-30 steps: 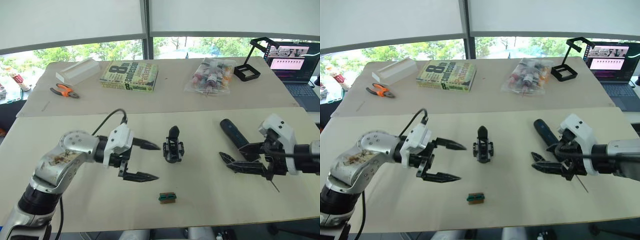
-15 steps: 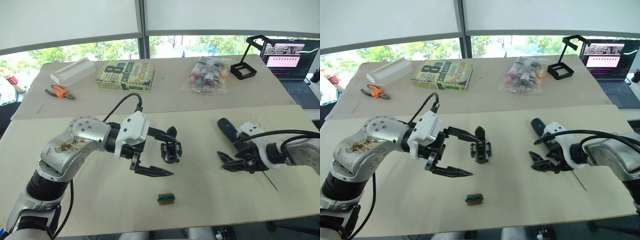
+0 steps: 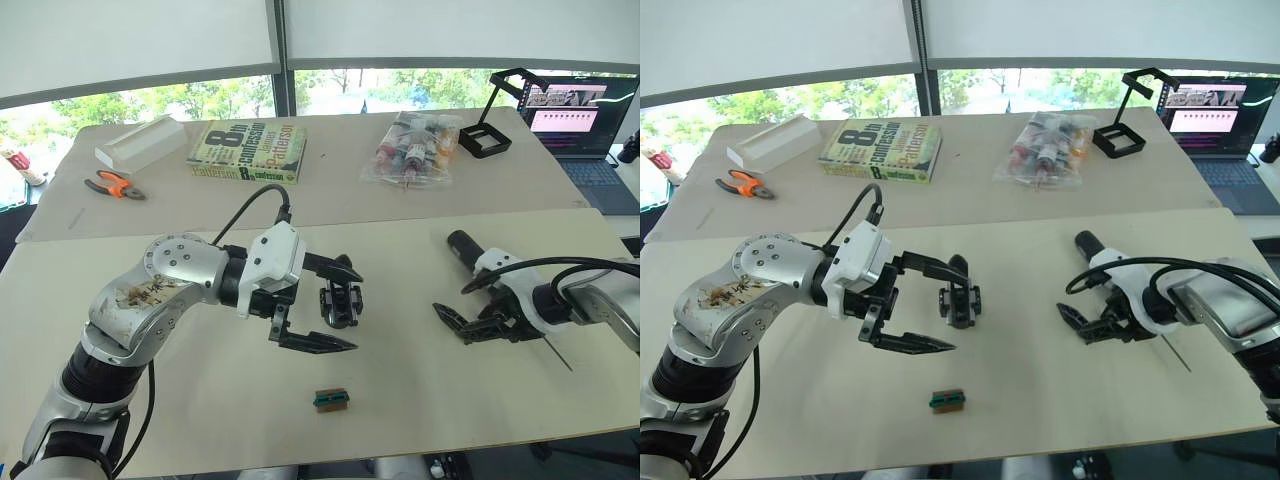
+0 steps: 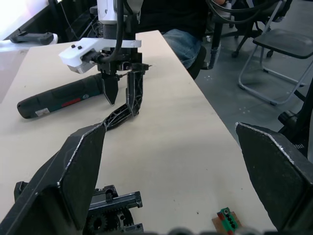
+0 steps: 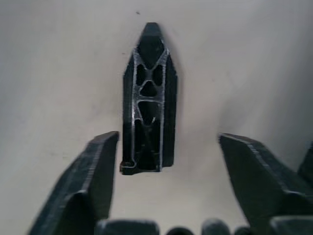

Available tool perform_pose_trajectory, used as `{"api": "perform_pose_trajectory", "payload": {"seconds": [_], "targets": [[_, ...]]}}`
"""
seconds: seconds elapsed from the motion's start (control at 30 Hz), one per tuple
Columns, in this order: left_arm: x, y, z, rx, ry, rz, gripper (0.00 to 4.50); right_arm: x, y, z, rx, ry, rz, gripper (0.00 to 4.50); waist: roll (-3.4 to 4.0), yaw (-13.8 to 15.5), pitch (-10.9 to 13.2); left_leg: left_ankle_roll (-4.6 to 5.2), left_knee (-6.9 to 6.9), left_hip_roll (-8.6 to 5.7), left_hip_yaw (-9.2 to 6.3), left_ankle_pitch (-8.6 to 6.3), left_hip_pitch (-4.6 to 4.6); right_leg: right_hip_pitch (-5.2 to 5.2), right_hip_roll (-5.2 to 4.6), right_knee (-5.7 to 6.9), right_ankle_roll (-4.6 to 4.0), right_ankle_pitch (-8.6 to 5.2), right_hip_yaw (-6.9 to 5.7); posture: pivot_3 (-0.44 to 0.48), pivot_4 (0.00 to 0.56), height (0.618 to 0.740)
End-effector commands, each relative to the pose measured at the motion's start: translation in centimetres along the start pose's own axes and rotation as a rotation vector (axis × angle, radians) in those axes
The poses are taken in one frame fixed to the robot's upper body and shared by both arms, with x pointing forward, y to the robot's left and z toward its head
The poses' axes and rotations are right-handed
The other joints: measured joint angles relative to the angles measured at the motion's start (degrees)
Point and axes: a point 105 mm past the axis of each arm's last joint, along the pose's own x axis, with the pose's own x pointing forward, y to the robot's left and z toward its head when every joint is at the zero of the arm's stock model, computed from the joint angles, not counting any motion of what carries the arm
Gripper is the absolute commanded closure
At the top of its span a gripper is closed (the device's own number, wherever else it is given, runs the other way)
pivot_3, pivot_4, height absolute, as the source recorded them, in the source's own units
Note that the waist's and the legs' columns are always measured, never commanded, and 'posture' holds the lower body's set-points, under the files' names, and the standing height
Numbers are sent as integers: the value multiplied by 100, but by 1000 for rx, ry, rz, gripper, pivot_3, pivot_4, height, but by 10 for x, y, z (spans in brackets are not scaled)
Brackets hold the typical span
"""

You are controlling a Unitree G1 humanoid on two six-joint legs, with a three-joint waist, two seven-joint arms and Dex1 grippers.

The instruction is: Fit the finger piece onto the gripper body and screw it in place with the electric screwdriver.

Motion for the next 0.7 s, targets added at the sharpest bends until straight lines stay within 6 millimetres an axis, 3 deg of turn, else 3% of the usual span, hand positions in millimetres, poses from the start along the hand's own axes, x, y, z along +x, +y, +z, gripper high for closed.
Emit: {"api": "perform_pose_trajectory", "payload": {"seconds": [0.03, 0.1, 0.13, 0.2, 0.33, 0.47, 0.53, 0.6, 0.7], "targets": [[0, 0, 7, 42, -9, 1, 0, 4, 10, 4, -27, -7, 43, 2551, 0, 0, 0, 0, 0, 1, 0, 0, 0, 0, 1, 0, 0, 0, 0, 0, 150, 738], [0, 1, 6, 43, -7, 5, 0, 5, 11, 6, -19, -16, 46, 3204, -1, -12, -1, -1, -1, 3, 1, 0, 1, 0, 2, 0, -1, 0, 0, 0, 150, 738], [-1, 2, 6, 44, -6, 8, 0, 5, 11, 6, -19, -21, 46, 3326, -1, -14, -1, -1, -2, 6, 3, 0, 3, 0, 4, 0, -2, 1, 1, 0, 150, 738], [-2, 4, 5, 41, -3, 19, 0, 1, 13, 9, -28, -48, 52, 3326, -1, -12, -1, -2, -1, 9, 5, 0, 3, 0, 6, 0, -4, 3, 1, 0, 150, 738], [-14, 17, 3, -52, -45, 107, 0, -32, 24, 35, -189, -240, 94, 3326, 2, -9, 1, -4, -1, 11, 6, 1, 2, -2, 8, 1, -6, 4, 1, 0, 150, 738], [-24, 29, 15, -140, -133, 205, 0, -57, 40, 60, -319, -445, 122, 3326, 2, -9, 1, -4, -3, 12, 7, 1, 2, -4, 11, 0, -5, 4, 0, 0, 150, 738], [-25, 44, 25, -191, -219, 308, 0, -70, 43, 79, -301, -600, 102, 3326, -1, -9, 1, -5, -4, 14, 6, 1, 4, -3, 13, 0, -5, 4, 1, 0, 150, 738], [-26, 66, 33, -268, -321, 442, 0, -81, 55, 101, -391, -790, 64, 3326, -5, 4, 1, -7, 0, 16, 6, 2, 4, 1, 14, -1, -5, 8, 2, 0, 150, 738], [-27, 87, 30, -370, -376, 576, 0, -87, 66, 120, -472, -954, -6, 3326, -4, 11, 1, -13, 4, 15, 6, 5, 6, 1, 14, 3, -4, 15, 6, 0, 150, 738]]}}
